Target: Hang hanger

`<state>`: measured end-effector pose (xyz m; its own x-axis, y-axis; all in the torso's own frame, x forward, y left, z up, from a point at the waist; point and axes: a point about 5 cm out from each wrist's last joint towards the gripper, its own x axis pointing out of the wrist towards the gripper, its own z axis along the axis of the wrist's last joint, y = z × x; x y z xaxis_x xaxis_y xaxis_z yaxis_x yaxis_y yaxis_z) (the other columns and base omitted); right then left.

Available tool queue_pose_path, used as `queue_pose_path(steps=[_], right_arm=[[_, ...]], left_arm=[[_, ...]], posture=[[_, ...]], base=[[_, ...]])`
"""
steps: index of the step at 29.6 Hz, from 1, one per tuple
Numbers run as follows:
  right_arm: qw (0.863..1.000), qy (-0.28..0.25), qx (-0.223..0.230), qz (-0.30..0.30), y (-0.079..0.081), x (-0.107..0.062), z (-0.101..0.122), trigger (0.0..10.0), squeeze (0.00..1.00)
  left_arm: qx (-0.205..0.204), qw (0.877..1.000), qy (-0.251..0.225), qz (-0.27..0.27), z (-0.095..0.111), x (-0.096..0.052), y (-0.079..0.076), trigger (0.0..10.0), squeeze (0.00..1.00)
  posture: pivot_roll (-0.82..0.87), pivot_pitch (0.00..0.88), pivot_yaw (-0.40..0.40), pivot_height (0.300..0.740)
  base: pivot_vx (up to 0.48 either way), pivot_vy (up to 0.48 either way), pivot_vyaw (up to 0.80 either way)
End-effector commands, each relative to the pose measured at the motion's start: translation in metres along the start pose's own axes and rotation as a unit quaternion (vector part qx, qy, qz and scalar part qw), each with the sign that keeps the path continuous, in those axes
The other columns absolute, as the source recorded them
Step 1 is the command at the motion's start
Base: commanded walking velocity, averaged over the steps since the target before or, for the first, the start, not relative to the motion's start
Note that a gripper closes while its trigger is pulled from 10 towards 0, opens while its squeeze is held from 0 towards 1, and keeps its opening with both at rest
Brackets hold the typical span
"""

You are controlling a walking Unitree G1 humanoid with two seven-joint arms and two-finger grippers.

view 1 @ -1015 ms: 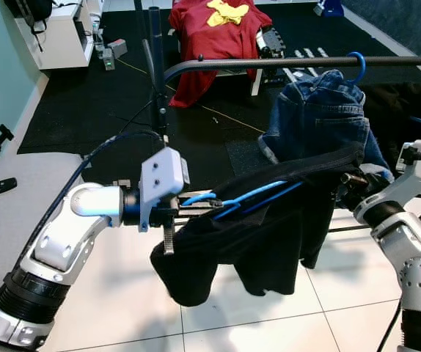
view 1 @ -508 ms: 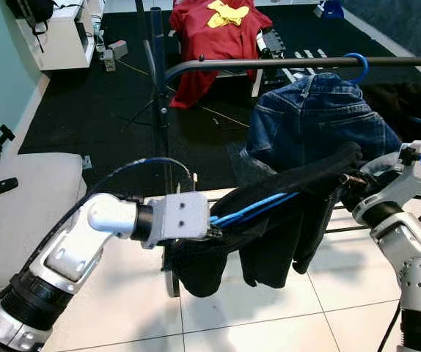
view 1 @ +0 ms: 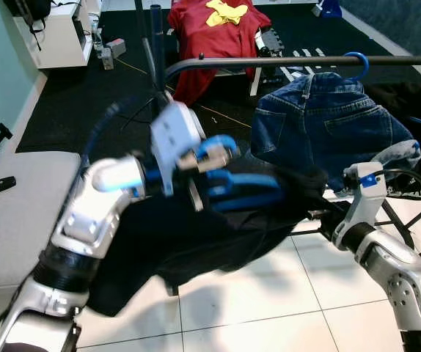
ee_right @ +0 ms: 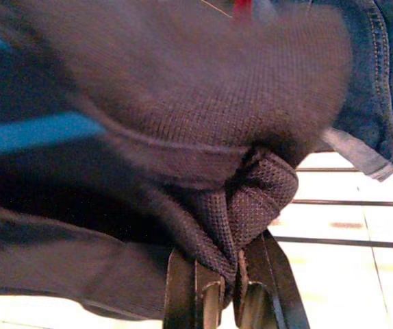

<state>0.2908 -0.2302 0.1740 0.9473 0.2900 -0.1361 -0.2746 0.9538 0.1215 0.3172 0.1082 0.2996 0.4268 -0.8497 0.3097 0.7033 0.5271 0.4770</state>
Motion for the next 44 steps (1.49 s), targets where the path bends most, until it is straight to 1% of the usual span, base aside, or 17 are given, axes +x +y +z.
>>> queue_pose_path(steps=[1,2,6,12,14,18,22,24,27,30,31,35,37,39,41,42,44], right_arm=[[1.0,-0.017,-0.001,-0.009,-0.004,-0.005,0.005,10.0,0.84],[1.0,-0.025,0.004,-0.014,-0.007,-0.006,0.007,10.0,1.0],[0.998,-0.055,0.023,-0.022,-0.012,-0.008,0.013,10.0,1.0],[0.994,-0.1,0.046,-0.022,-0.016,-0.012,0.025,10.0,1.0],[0.987,-0.142,0.069,-0.013,-0.019,-0.019,0.037,10.0,1.0],[0.983,-0.166,0.076,-0.004,-0.019,-0.023,0.044,10.0,1.0],[0.981,-0.178,0.076,0.029,-0.011,-0.025,0.047,10.0,1.0],[0.977,-0.183,0.078,0.07,-0.003,-0.028,0.049,10.0,1.0],[0.978,-0.176,0.071,0.086,-0.003,-0.032,0.047,10.0,1.0],[0.981,-0.168,0.059,0.076,-0.011,-0.037,0.045,10.0,1.0],[0.98,-0.176,0.063,0.072,-0.013,-0.039,0.047,10.0,0.0],[0.966,-0.22,0.099,0.091,-0.019,-0.049,0.062,10.0,0.0],[0.955,-0.239,0.112,0.137,-0.016,-0.058,0.07,10.0,0.0],[0.955,-0.239,0.112,0.137,-0.016,-0.058,0.07,10.0,0.0],[0.945,-0.233,0.115,0.198,-0.009,-0.067,0.07,10.0,0.0],[0.945,-0.233,0.115,0.198,-0.009,-0.067,0.07,10.0,0.0],[0.938,-0.204,0.103,0.262,-0.002,-0.078,0.067,10.0,0.0]], left_arm=[[0.0,1.0,0.001,0.005,0.0,-0.006,0.007,10.0,0.0],[0.01,1.0,0.005,0.004,0.002,-0.008,0.01,10.0,0.0],[0.027,1.0,0.012,-0.001,0.004,-0.014,0.017,10.0,0.0],[0.038,0.998,0.026,-0.029,0.002,-0.019,0.014,10.0,0.0],[0.045,0.997,0.042,-0.043,-0.002,-0.022,0.013,10.0,0.0],[0.049,0.996,0.05,-0.047,-0.005,-0.023,0.012,10.0,0.0],[0.051,0.996,0.054,-0.053,-0.008,-0.022,0.01,10.0,0.0],[0.053,0.995,0.056,-0.055,-0.009,-0.022,0.011,10.0,0.0],[0.056,0.995,0.057,-0.055,-0.008,-0.024,0.014,10.0,0.0],[0.058,0.995,0.054,-0.061,-0.005,-0.027,0.018,10.0,0.0],[0.057,0.995,0.052,-0.065,-0.004,-0.028,0.018,10.0,0.0],[0.043,0.993,0.027,-0.104,0.006,-0.031,0.012,10.0,0.0],[0.025,0.989,-0.003,-0.146,0.016,-0.034,0.006,10.0,0.0],[0.025,0.989,-0.003,-0.146,0.016,-0.034,0.006,10.0,0.0],[0.009,0.982,-0.023,-0.188,0.026,-0.036,0.002,10.0,0.0],[0.009,0.982,-0.023,-0.188,0.026,-0.036,0.002,10.0,0.0],[-0.003,0.974,-0.039,-0.222,0.035,-0.039,0.002,10.0,0.0]], posture=[[-0.1,0.193,-0.006,0.74],[-0.1,0.192,-0.005,0.74],[-0.1,0.192,-0.004,0.74],[-0.1,0.192,-0.004,0.74],[-0.1,0.192,-0.004,0.74],[-0.1,0.192,-0.004,0.74],[-0.1,0.192,-0.004,0.74],[-0.1,0.192,-0.005,0.74],[-0.1,0.193,-0.004,0.74],[-0.1,0.193,-0.004,0.74],[-0.1,0.193,-0.004,0.74],[-0.1,0.193,-0.004,0.74],[-0.1,0.192,-0.005,0.74],[-0.1,0.192,-0.005,0.74],[-0.1,0.19,-0.007,0.74],[-0.1,0.19,-0.007,0.74],[-0.1,0.189,-0.006,0.74]], base=[[0.0,0.0,0.0],[0.0,0.0,0.0],[0.0,0.0,0.0],[0.0,0.0,0.0],[0.0,0.0,0.0],[0.0,0.0,0.0],[0.0,0.0,0.0],[0.0,0.0,0.0],[0.0,0.0,0.0],[0.0,0.0,0.0],[0.0,0.0,0.0],[0.0,0.0,0.0],[0.0,0.0,0.0],[0.0,0.0,0.0],[0.0,0.0,0.0],[0.0,0.0,0.0],[0.0,0.0,0.0]])
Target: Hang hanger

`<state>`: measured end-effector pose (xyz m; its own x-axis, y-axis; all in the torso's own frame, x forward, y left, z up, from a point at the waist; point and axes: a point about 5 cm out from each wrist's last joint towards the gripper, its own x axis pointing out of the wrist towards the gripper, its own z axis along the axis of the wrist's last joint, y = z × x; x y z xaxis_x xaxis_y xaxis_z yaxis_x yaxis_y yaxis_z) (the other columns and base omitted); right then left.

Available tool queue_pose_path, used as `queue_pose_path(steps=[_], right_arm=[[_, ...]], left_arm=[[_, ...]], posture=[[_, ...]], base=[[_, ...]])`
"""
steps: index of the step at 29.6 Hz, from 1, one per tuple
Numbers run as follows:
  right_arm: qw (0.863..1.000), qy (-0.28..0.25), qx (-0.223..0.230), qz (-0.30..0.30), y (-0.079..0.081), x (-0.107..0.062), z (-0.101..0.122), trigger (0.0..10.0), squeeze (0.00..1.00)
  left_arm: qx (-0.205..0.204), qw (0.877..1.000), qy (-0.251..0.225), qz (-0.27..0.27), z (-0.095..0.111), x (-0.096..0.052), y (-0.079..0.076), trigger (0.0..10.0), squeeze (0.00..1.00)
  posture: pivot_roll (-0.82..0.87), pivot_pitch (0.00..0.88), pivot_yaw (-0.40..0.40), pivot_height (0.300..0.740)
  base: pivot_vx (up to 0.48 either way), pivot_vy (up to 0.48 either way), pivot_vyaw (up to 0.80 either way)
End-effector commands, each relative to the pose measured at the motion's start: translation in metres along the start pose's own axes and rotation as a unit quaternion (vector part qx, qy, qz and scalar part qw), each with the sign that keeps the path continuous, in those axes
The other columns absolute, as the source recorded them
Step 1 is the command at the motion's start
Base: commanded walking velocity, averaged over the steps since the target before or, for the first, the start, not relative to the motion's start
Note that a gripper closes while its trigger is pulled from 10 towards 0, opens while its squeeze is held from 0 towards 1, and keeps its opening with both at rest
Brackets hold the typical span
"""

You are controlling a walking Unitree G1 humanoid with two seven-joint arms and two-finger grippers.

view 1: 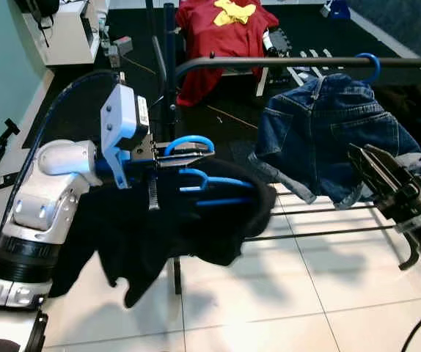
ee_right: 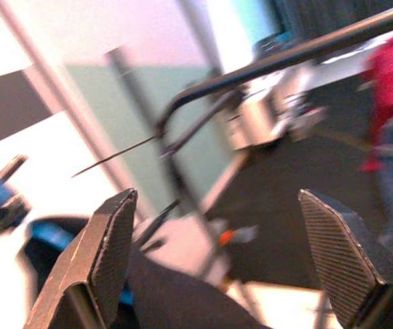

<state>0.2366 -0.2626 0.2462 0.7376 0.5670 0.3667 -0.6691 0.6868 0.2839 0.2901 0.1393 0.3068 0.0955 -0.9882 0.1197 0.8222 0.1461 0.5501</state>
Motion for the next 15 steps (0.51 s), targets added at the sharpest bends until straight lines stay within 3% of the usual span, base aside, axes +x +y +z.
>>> queue_pose_path(steps=[1,9,15], right_arm=[[0.998,0.021,0.003,0.056,0.012,-0.005,0.002,10.0,0.0],[0.99,0.081,0.034,0.106,0.018,-0.015,-0.001,10.0,0.0],[0.989,0.083,0.043,0.11,0.017,-0.014,0.0,10.0,0.0]], left_arm=[[0.008,0.999,-0.028,-0.03,0.016,-0.004,0.0,10.0,0.0],[-0.007,0.996,-0.065,-0.065,0.025,-0.006,0.0,10.0,0.0],[-0.016,0.993,-0.082,-0.084,0.029,-0.001,-0.003,10.0,0.0]], posture=[[-0.1,0.189,-0.006,0.74],[-0.1,0.18,-0.005,0.74],[-0.11,0.179,-0.005,0.74]], base=[[0.0,0.0,0.0],[0.0,0.0,0.0],[0.0,0.0,0.0]])
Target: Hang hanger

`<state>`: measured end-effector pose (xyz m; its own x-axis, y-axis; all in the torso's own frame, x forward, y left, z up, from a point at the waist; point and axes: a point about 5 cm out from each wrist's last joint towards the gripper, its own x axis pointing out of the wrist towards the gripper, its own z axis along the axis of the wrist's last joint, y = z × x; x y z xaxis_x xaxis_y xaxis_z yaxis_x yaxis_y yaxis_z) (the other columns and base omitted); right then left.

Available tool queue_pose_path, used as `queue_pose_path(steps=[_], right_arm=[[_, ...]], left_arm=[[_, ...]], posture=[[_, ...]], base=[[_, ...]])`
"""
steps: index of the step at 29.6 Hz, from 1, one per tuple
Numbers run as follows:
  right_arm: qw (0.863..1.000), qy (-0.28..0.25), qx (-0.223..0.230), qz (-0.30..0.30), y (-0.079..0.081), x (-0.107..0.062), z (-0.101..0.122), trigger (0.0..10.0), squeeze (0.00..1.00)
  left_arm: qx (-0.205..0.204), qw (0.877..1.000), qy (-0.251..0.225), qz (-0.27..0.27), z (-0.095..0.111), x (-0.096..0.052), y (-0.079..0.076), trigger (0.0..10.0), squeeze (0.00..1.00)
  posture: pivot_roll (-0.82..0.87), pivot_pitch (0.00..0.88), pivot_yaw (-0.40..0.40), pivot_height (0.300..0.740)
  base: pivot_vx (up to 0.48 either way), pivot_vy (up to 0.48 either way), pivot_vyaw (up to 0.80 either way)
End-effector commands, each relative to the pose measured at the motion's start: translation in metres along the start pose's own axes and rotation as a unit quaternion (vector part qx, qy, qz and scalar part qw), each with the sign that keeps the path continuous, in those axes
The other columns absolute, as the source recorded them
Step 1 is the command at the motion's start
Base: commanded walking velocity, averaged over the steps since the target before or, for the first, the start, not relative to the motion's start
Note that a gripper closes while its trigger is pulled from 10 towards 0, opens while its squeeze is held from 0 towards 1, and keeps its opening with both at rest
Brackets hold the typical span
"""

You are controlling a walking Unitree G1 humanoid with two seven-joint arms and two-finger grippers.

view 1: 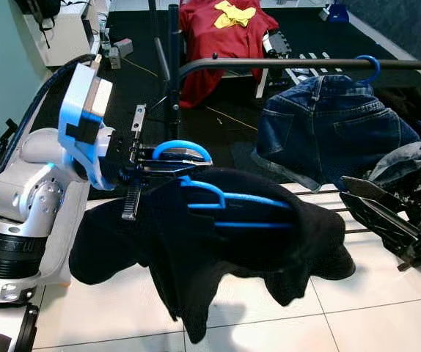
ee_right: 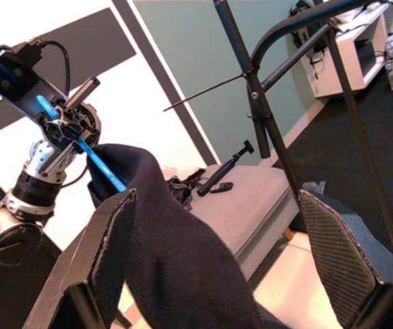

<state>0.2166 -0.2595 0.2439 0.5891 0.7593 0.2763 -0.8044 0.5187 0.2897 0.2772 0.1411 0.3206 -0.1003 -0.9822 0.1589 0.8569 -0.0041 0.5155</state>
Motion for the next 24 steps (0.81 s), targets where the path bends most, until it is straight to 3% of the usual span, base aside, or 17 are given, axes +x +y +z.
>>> queue_pose_path(steps=[1,6,14,19,24], right_arm=[[1.0,0.001,0.004,0.011,0.003,0.0,0.002,10.0,0.0],[0.998,0.037,0.04,0.032,0.003,-0.004,-0.008,10.0,0.0],[0.995,0.062,0.055,0.049,0.004,-0.002,-0.013,10.0,0.0],[0.987,0.126,0.028,0.091,0.019,0.017,-0.02,10.0,0.0],[0.984,0.136,0.0,0.114,0.028,0.03,-0.018,10.0,0.0]], left_arm=[[0.016,1.0,-0.012,-0.015,0.01,0.002,-0.001,10.0,0.0],[0.003,0.998,-0.032,-0.046,0.016,0.007,-0.003,10.0,0.0],[0.002,0.998,-0.033,-0.059,0.017,0.01,-0.002,10.0,0.0],[0.009,0.999,-0.011,-0.043,0.006,0.017,0.001,10.0,0.0],[0.014,0.999,-0.001,-0.029,0.0,0.02,0.003,10.0,0.0]], posture=[[-0.11,0.179,-0.005,0.74],[-0.1,0.18,-0.004,0.74],[-0.1,0.18,-0.004,0.74],[-0.11,0.181,-0.002,0.74],[-0.11,0.182,0.0,0.74]], base=[[0.0,0.0,0.0],[0.0,0.0,0.0],[0.0,0.0,0.0],[0.0,0.0,0.0],[0.0,0.0,0.0]])
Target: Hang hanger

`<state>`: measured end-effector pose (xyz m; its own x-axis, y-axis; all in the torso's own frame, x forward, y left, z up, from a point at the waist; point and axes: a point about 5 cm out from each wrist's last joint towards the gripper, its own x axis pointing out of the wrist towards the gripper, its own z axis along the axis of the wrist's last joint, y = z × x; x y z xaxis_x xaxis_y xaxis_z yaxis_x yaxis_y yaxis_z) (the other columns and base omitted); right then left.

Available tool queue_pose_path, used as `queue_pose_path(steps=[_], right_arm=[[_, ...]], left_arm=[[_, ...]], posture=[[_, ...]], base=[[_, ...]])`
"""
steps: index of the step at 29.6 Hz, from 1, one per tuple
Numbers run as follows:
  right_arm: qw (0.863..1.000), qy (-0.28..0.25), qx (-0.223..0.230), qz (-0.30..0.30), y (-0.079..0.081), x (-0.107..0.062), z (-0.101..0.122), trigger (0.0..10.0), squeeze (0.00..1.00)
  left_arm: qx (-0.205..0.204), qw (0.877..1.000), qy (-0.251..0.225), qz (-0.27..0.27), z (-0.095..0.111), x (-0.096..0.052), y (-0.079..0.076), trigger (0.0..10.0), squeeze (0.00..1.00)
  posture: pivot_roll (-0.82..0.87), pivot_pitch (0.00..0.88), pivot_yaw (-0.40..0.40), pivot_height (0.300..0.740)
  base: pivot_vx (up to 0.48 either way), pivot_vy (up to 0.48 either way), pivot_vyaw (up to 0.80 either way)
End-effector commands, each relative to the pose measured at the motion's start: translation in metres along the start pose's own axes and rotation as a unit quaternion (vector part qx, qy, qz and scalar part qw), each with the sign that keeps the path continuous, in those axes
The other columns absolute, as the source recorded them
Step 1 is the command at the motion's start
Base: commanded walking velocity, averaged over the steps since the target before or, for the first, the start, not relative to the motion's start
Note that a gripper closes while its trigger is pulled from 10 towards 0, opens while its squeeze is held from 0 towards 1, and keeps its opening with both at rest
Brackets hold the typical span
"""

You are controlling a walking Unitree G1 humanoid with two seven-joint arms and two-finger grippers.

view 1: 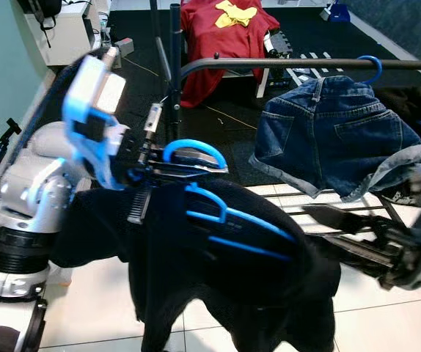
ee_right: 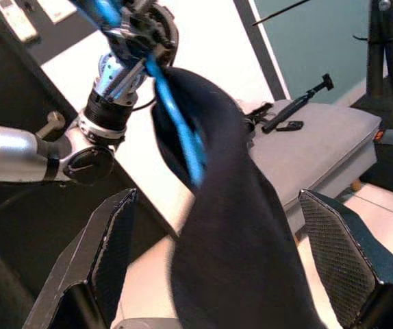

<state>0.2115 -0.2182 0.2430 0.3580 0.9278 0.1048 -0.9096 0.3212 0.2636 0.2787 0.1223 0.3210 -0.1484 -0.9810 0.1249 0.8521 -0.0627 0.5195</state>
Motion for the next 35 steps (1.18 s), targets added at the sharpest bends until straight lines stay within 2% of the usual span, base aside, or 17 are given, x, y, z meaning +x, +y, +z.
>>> queue_pose_path(steps=[1,3,5,7,9,12,13,14,15,16,29,35], right_arm=[[1.0,0.019,-0.02,0.007,0.005,0.008,0.003,10.0,0.0],[0.999,0.021,-0.024,0.007,0.005,0.01,0.004,10.0,0.0],[0.998,0.054,-0.037,-0.005,0.004,0.015,0.001,10.0,0.0],[0.998,0.054,-0.037,-0.005,0.004,0.015,0.001,10.0,0.0],[0.989,0.122,-0.058,-0.054,-0.004,0.011,-0.01,10.0,0.0],[0.985,0.141,-0.066,-0.072,-0.007,0.008,-0.012,10.0,0.0],[0.98,0.157,-0.081,-0.092,-0.01,0.004,-0.012,4.3,0.0],[0.977,0.163,-0.091,-0.106,-0.013,0.002,-0.012,2.5,0.0],[0.977,0.163,-0.091,-0.106,-0.013,0.002,-0.012,2.5,0.0],[0.976,0.162,-0.098,-0.112,-0.013,0.001,-0.01,0.0,0.0],[0.976,0.14,-0.114,-0.12,-0.015,0.002,-0.002,0.0,0.0],[0.977,0.109,-0.131,-0.131,-0.018,0.001,0.009,0.0,0.0]], left_arm=[[0.017,1.0,0.003,0.004,0.001,0.003,0.001,10.0,0.0],[0.016,1.0,0.004,0.004,0.0,0.004,0.001,10.0,0.0],[0.015,1.0,0.006,0.004,-0.002,0.004,0.0,10.0,0.0],[0.015,1.0,0.006,0.004,-0.002,0.004,0.0,10.0,0.0],[0.016,1.0,0.007,0.005,-0.002,0.004,0.0,10.0,0.0],[0.016,1.0,0.009,0.005,-0.002,0.003,0.0,10.0,0.0],[0.018,1.0,0.01,0.007,-0.002,0.002,0.001,10.0,0.0],[0.019,1.0,0.012,0.008,-0.002,0.0,0.001,10.0,0.0],[0.019,1.0,0.012,0.008,-0.002,0.0,0.001,10.0,0.0],[0.021,1.0,0.013,0.01,-0.002,-0.001,0.002,10.0,0.0],[0.026,0.999,0.018,0.015,-0.001,-0.004,0.003,10.0,0.0],[0.029,0.997,0.065,0.023,-0.016,-0.007,0.003,10.0,0.0]], posture=[[-0.11,0.183,0.0,0.74],[-0.11,0.183,0.0,0.74],[-0.11,0.183,0.0,0.74],[-0.11,0.183,0.0,0.74],[-0.12,0.185,-0.002,0.74],[-0.12,0.185,-0.002,0.74],[-0.12,0.186,-0.002,0.74],[-0.12,0.186,-0.002,0.74],[-0.12,0.186,-0.002,0.74],[-0.12,0.185,-0.001,0.74],[-0.12,0.186,-0.003,0.74],[-0.12,0.186,-0.004,0.74]], base=[[0.0,0.0,0.0],[0.0,0.0,0.0],[0.0,0.0,0.0],[0.0,0.0,0.0],[0.0,0.0,0.0],[0.0,0.0,0.0],[0.0,0.0,0.0],[0.0,0.0,0.0],[0.0,0.0,0.0],[0.0,0.0,0.0],[0.0,0.0,0.0],[0.0,0.0,0.0]])
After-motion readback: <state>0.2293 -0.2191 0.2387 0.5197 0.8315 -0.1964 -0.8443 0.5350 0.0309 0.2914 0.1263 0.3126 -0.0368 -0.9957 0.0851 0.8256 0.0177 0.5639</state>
